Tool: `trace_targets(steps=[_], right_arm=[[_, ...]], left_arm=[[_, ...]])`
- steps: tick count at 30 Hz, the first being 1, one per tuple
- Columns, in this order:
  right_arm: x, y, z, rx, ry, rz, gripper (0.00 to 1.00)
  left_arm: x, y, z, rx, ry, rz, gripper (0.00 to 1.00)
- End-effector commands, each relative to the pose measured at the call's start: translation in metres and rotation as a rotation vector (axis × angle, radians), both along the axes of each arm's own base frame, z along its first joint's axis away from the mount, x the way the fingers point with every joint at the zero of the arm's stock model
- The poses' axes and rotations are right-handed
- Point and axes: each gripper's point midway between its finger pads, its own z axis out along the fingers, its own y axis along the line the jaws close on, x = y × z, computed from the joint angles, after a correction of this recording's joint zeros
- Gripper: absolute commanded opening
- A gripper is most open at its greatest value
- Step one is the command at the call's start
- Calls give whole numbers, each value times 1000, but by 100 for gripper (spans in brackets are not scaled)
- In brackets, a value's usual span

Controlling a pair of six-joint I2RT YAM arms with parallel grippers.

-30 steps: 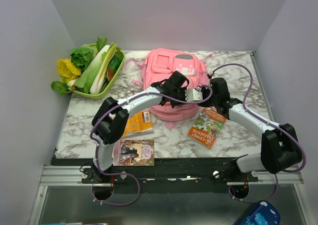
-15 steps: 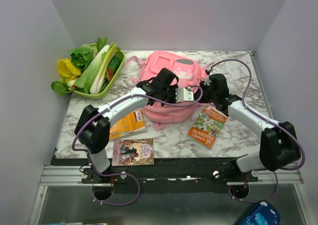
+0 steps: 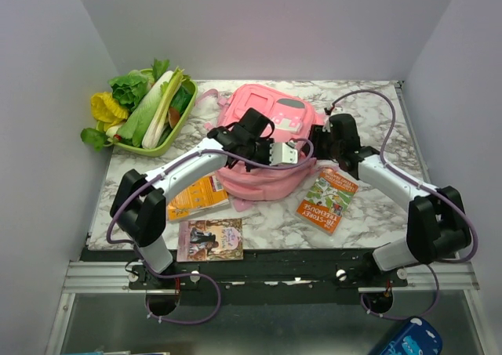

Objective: Pack the student bag
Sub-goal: Zip the student bag at the center of the board, then unzip the student bag at the center of the board.

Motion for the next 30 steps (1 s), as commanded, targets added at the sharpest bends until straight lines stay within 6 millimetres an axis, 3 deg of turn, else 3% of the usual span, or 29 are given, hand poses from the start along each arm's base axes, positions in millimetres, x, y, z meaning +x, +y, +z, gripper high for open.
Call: trace_targets(steps=[1, 8, 12, 23, 30], right_arm=[[-1, -25, 14, -42, -73, -85, 64], [-21, -28, -7, -61, -95, -35, 63], [-30, -27, -8, -33, -156, -7, 60], [-23, 9, 7, 30, -235, 196, 56], [-19, 14, -9, 2, -200, 242, 55]], left_arm=[[20, 1, 32, -85, -32, 84, 0], [37, 12, 56, -124, -7, 148, 0], [50, 20, 71, -160, -18, 195, 0], [52, 20, 92, -211, -19, 213, 0], [51, 21, 94, -208, -20, 216, 0]])
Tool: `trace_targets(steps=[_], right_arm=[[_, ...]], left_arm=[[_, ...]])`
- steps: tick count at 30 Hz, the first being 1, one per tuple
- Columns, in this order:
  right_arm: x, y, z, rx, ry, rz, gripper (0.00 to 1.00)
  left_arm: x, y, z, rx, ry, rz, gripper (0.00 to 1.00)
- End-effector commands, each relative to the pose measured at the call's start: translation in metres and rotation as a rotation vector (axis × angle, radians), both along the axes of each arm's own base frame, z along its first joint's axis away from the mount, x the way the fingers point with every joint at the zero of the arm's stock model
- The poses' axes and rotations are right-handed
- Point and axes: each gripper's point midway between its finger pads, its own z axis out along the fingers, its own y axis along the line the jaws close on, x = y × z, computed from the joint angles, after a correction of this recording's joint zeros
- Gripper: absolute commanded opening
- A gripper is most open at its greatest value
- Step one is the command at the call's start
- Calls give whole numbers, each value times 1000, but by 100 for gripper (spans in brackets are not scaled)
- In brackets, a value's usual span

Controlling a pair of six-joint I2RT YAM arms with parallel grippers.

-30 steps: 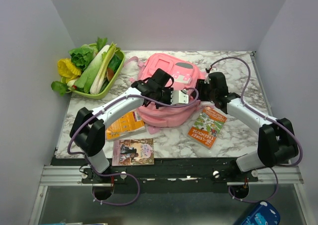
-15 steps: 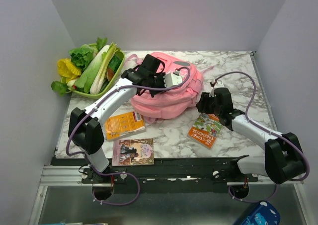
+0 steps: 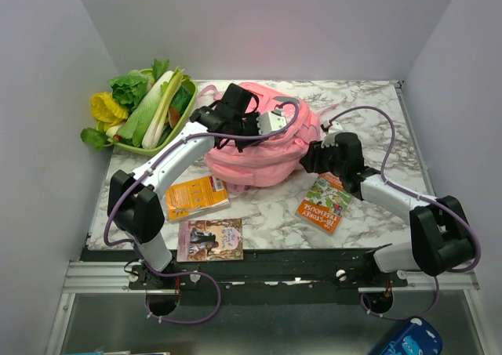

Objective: Pack the student bag
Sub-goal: Unzip the student bag at the center of the board.

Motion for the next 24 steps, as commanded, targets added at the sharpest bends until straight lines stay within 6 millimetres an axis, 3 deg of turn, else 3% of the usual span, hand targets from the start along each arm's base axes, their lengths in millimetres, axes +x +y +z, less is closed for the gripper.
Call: trace_targets(steps=[1, 12, 19, 23, 24], right_arm=[[10, 9, 3, -12, -32, 51, 55], [20, 18, -10, -16, -6, 91, 47], [14, 38, -10, -12, -33, 191, 43], [7, 47, -18, -1, -14, 219, 37], [3, 48, -22, 2, -3, 224, 30]], left_arm=[[9, -6, 39, -82, -72, 16, 0], [3, 0, 50, -91, -85, 18, 0], [3, 5, 59, -90, -90, 29, 0], [4, 6, 60, -84, -94, 37, 0], [4, 6, 61, -84, -96, 36, 0]])
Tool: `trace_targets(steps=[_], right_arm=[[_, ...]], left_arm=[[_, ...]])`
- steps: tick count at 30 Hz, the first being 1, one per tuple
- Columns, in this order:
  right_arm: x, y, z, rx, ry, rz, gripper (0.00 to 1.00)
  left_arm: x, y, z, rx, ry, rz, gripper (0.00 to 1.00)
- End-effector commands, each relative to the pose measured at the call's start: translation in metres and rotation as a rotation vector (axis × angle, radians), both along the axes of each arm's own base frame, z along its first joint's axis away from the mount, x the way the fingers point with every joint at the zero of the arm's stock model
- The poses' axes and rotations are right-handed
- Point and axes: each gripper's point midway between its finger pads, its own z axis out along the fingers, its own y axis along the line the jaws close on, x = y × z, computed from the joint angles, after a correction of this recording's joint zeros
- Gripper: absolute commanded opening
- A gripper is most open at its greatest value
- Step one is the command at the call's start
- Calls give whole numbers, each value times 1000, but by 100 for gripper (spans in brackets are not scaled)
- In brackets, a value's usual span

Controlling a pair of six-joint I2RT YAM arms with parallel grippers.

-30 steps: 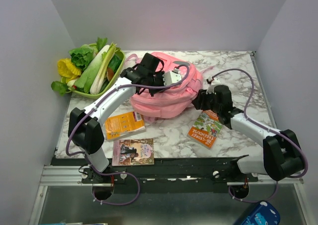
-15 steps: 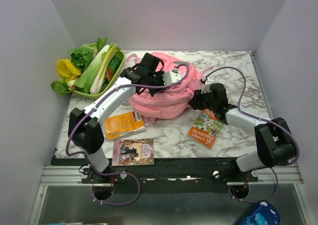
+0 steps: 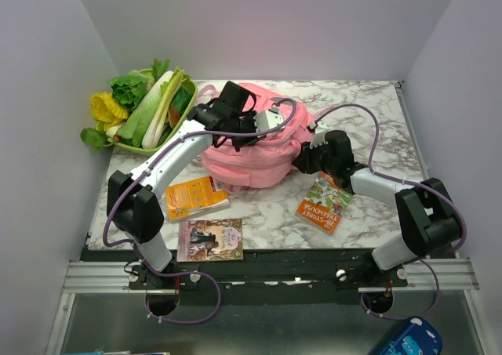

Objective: Pack the student bag
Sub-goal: Unzip the student bag at the center of the board.

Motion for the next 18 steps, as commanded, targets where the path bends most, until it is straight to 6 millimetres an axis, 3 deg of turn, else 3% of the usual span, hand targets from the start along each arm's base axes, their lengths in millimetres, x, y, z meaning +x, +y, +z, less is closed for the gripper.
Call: trace_targets(steps=[1, 8, 14, 18], right_arm=[[-4, 17, 1, 38, -20, 63, 27], [-23, 25, 10, 86, -54, 66, 2], [-40, 32, 25, 93, -84, 75, 1], [-55, 47, 33, 114, -91, 114, 1]], left_arm=[[7, 0, 59, -91, -126, 22, 0], [11, 1, 52, -79, -116, 39, 0], [9, -1, 43, -83, -86, 47, 0], [8, -2, 41, -90, -73, 54, 0]])
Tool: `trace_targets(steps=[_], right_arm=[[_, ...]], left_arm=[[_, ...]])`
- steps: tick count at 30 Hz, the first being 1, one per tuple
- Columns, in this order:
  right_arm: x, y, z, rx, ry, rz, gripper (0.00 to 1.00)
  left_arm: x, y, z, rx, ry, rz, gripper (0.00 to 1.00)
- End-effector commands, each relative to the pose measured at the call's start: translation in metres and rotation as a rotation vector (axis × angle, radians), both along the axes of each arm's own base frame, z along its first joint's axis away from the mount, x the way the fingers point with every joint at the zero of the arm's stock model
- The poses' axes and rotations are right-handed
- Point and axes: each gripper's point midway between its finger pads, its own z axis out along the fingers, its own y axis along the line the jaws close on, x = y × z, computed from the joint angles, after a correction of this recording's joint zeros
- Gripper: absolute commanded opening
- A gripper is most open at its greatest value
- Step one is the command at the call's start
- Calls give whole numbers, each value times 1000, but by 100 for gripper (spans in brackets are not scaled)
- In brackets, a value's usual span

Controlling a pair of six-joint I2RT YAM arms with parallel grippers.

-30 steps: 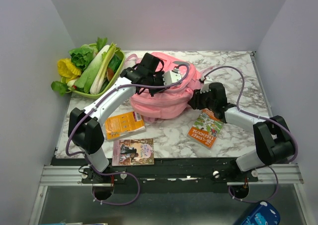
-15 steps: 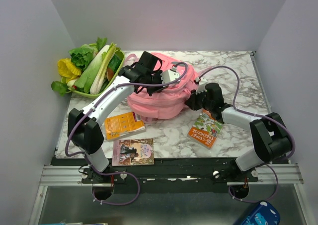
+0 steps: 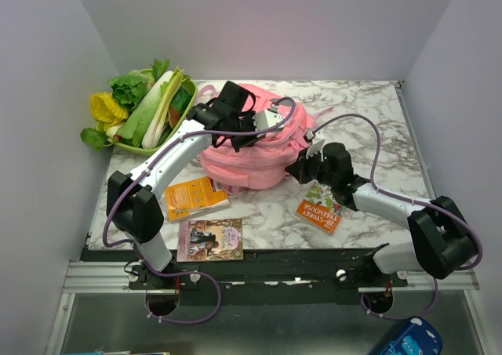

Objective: Pack the student bag
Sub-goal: Unzip the student bag at the center of the board.

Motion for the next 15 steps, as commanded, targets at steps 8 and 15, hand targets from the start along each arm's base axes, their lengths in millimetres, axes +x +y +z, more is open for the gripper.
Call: trace_targets(steps=[8, 15], right_arm=[[-40, 48, 28, 37, -20, 91, 1], [-68, 58, 46, 54, -33, 90, 1]], left_arm=[[2, -24, 31, -119, -48, 26, 0], [-4, -46, 9, -120, -1, 11, 0]])
